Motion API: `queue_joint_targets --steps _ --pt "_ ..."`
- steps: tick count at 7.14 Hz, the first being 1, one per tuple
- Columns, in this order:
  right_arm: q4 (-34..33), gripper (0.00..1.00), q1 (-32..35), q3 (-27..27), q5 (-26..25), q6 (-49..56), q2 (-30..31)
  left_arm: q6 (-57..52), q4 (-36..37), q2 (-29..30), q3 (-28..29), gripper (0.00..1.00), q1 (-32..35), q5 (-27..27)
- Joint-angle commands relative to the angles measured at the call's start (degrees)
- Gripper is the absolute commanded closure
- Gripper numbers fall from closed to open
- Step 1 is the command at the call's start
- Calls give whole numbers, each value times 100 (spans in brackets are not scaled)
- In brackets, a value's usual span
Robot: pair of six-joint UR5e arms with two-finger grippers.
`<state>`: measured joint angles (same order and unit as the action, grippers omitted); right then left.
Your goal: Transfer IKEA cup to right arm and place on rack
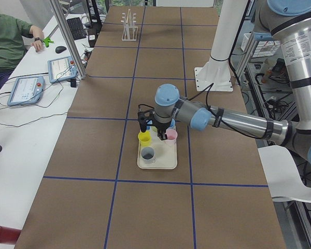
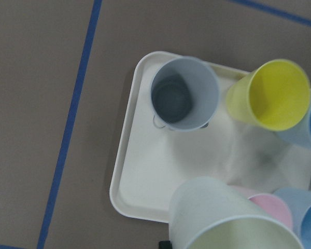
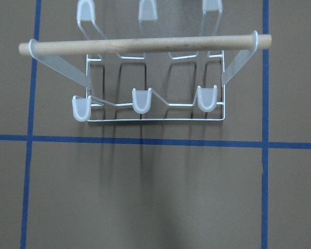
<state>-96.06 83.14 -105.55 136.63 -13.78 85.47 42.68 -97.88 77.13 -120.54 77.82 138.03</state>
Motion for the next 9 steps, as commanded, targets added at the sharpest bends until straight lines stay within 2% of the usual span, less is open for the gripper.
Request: queue_joint_targets --steps 1,3,4,6,7,8,9 --pt "0 0 -61 -70 4 -63 -126 343 972 1266 143 100 128 -22" --pt "0 0 -385 -36 -31 -587 -643 1500 955 2126 399 100 -404 -56" --pt "0 0 -517 -44 -49 -991 -916 1837 851 2426 417 100 -712 -457" --pt "26 1 -738 -18 -49 -1319 -1470 3447 -295 2928 941 100 -1328 -732" --pt "479 1 -773 -9 -49 -1703 -1559 4493 -885 3244 1240 100 -1827 -1221" --pt "1275 2 -939 34 -66 -2543 -1560 5130 -978 3691 1496 100 -2241 -1678" --pt "1962 2 -1149 78 -127 -3378 -1560 5580 -1005 3965 1594 100 -2462 -1813"
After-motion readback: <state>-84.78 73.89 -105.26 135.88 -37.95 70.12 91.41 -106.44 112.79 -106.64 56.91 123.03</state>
